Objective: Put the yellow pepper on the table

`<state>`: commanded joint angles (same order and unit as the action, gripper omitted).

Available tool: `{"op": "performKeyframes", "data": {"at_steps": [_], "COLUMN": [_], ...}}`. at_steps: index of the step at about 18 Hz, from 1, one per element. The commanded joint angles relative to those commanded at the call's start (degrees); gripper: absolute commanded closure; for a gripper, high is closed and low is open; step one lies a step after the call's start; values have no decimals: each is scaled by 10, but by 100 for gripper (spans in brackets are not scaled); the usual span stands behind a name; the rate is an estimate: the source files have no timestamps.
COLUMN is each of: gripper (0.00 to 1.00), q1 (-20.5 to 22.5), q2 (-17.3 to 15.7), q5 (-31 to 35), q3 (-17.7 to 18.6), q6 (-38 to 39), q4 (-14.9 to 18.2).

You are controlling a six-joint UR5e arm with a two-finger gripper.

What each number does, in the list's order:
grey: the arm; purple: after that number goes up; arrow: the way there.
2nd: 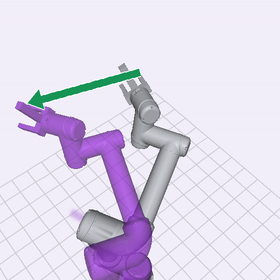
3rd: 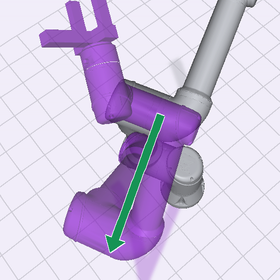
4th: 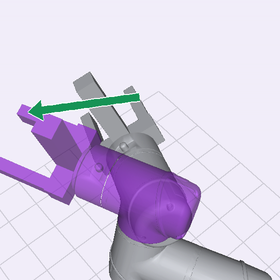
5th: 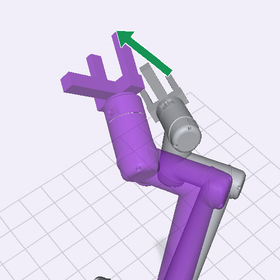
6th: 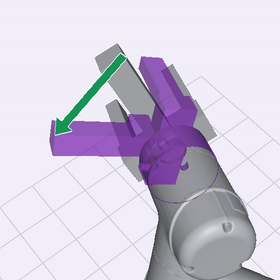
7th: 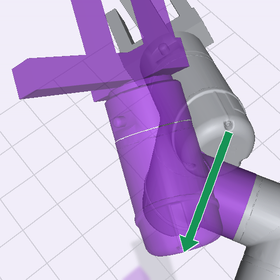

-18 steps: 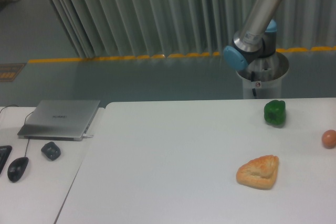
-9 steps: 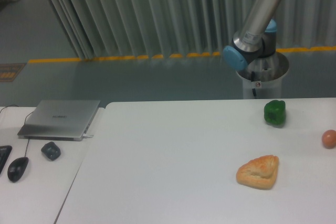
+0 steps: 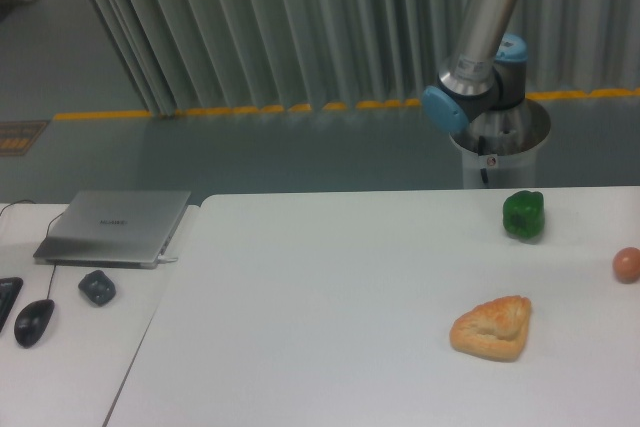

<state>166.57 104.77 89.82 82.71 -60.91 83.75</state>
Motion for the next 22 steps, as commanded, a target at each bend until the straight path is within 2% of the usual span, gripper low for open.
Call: {"op": "performKeyframes", "data": {"at_steps": [3, 5, 8, 12, 13, 18, 20, 22], "gripper": [51, 51, 51, 50, 50, 50, 49, 49], "q1": [-87, -141, -191, -221, -232, -255, -258, -272], "q2": [-4, -3, 2, 10, 21, 53, 65, 82], "q5": [10, 17, 16, 46, 54, 53, 55, 57], "q3": [-7, -6, -4, 4, 4, 25, 29, 33], "q6": [-4, -4, -52, -204, -238, -232, -231, -195], "q4": [24, 25, 28, 19, 12, 3, -37, -50]}}
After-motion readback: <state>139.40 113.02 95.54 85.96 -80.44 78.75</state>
